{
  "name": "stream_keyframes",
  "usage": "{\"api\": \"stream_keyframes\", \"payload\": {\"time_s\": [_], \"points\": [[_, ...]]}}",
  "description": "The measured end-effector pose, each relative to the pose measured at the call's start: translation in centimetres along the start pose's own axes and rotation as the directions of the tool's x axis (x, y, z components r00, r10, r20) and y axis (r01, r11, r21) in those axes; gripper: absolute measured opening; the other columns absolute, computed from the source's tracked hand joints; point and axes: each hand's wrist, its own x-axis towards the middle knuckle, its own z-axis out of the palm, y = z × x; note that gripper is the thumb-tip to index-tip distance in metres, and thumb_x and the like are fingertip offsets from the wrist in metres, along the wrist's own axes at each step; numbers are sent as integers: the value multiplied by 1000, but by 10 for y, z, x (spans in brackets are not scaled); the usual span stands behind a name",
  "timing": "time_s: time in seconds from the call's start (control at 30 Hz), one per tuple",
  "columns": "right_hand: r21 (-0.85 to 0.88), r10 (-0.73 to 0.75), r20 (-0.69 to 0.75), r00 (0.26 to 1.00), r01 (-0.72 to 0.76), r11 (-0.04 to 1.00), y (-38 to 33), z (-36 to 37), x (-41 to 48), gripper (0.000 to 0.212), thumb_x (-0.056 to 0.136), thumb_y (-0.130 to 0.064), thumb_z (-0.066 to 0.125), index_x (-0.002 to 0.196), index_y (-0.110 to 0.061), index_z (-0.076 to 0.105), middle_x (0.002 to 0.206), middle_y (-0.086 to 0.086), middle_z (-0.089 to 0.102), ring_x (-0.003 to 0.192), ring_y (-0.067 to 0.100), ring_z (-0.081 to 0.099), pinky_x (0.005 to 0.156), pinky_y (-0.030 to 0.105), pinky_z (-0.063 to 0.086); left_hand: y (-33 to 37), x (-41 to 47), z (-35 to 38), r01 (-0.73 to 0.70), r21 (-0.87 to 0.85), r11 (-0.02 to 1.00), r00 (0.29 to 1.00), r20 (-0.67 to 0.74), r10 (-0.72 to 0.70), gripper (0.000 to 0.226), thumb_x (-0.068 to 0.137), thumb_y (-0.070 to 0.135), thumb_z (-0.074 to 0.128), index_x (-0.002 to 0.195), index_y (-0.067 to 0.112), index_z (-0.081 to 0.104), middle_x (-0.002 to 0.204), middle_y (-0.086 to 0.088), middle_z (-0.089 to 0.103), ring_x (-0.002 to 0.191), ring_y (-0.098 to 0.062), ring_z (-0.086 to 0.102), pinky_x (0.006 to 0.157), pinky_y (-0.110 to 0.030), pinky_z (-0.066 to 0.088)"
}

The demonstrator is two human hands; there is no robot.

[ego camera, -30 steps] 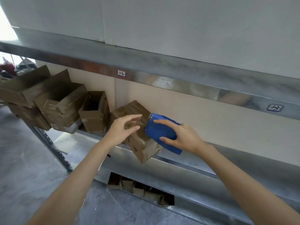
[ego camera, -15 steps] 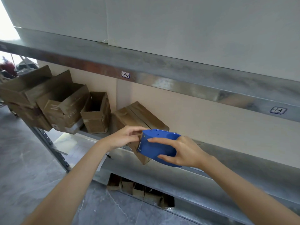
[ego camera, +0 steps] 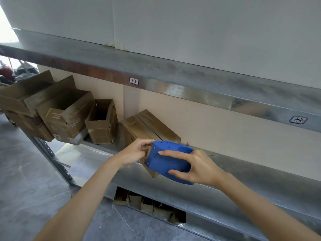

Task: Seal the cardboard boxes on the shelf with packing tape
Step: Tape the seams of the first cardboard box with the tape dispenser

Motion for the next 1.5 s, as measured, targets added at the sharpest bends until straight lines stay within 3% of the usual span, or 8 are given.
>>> {"api": "stream_keyframes", "payload": {"time_s": [0.07,0.17,0.3,0.47,0.73,0.87,1.13,1.5], "points": [[243,99,-19,995,-92,966,-2,-3,0,55,88,-47,63,135,-61,39,90,1,69,60,21,53,58,26,49,1,-1,3,-20,-45,999,997,-71,17,44,97,-12,46,126,16,64,117,10,70,112,-6,64,81,-21,54],[609,250,-36,968,-177,773,-7,-12,0,52,86,-27,75,130,-49,55,124,-15,64,98,16,66,80,31,57,2,-4,12,-59,-108,992,987,-155,42,39,94,-10,55,117,21,66,110,10,73,108,-10,67,83,-24,56],[792,333,-19,943,-189,581,-11,-14,4,51,84,-18,75,129,-37,60,130,-19,59,106,14,65,80,28,56,5,-6,28,-34,-194,980,988,-153,5,39,86,-12,65,115,14,66,110,-1,74,105,-17,70,87,-29,56],[808,350,-11,937,-198,555,-12,-13,6,50,85,-16,74,130,-34,60,128,-25,57,106,14,64,79,30,58,9,-4,42,-7,-337,942,981,-185,-59,42,86,-8,68,115,22,62,107,9,74,104,-12,70,82,-25,57],[822,346,-1,938,-197,534,-15,-11,8,50,84,-15,73,129,-31,59,124,-30,57,104,9,64,75,23,54,7,0,50,-44,-405,913,944,-317,-95,36,88,-5,67,117,17,64,115,2,71,108,-12,68,85,-28,58],[839,371,-10,928,-194,509,-13,-10,8,51,85,-12,73,130,-29,58,122,-30,59,103,8,65,74,22,54,7,-1,54,-65,-336,940,922,-381,-72,41,90,-3,65,114,30,58,112,13,68,109,-4,65,85,-22,56],[855,390,-16,921,-189,482,-11,-8,8,52,83,-14,73,131,-29,58,122,-28,60,105,9,65,74,23,55,1,1,61,-120,-302,946,888,-459,-34,36,97,-1,55,119,27,57,118,4,68,112,-6,64,98,-32,53],[829,348,-27,937,-174,532,-11,-8,4,51,80,-18,74,128,-29,60,126,-26,60,110,9,63,79,23,54,-1,5,41,13,-493,870,915,-346,-210,30,100,-4,45,116,13,63,114,-9,70,102,-21,70,80,-33,58]]}}
